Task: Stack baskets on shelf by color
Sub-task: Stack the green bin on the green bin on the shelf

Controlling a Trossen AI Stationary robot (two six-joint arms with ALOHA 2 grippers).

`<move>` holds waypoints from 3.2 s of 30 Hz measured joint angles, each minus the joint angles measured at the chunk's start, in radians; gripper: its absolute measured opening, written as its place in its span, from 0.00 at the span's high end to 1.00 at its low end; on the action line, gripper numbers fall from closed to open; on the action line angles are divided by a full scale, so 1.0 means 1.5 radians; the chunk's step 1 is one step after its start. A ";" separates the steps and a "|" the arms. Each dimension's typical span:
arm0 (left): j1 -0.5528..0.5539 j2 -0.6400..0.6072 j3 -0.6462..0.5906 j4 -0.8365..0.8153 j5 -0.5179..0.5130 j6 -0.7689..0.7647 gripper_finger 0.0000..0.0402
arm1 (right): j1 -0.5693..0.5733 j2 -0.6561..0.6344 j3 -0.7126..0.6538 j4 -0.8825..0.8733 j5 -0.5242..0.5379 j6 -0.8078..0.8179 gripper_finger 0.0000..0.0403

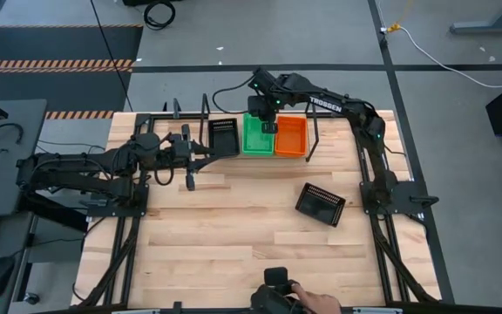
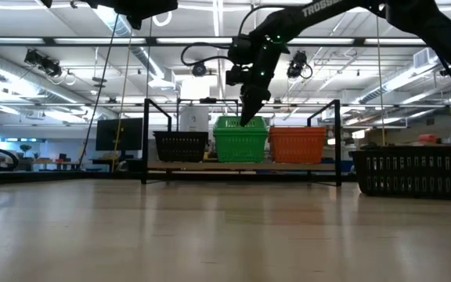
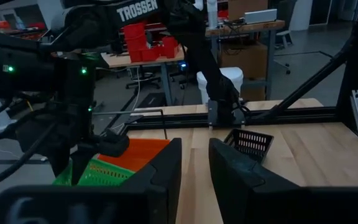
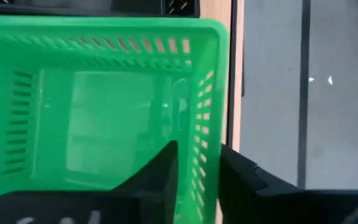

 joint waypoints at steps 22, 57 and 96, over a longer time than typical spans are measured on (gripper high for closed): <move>0.001 0.000 0.000 0.000 0.000 -0.001 0.78 | -0.090 0.000 0.050 -0.037 -0.192 0.100 0.98; 0.001 0.000 0.000 0.005 0.000 0.009 0.79 | -0.078 0.000 0.008 0.017 -0.193 0.073 0.87; 0.000 0.000 0.000 0.005 0.000 0.009 0.78 | -0.129 0.000 0.008 0.015 -0.364 0.142 0.97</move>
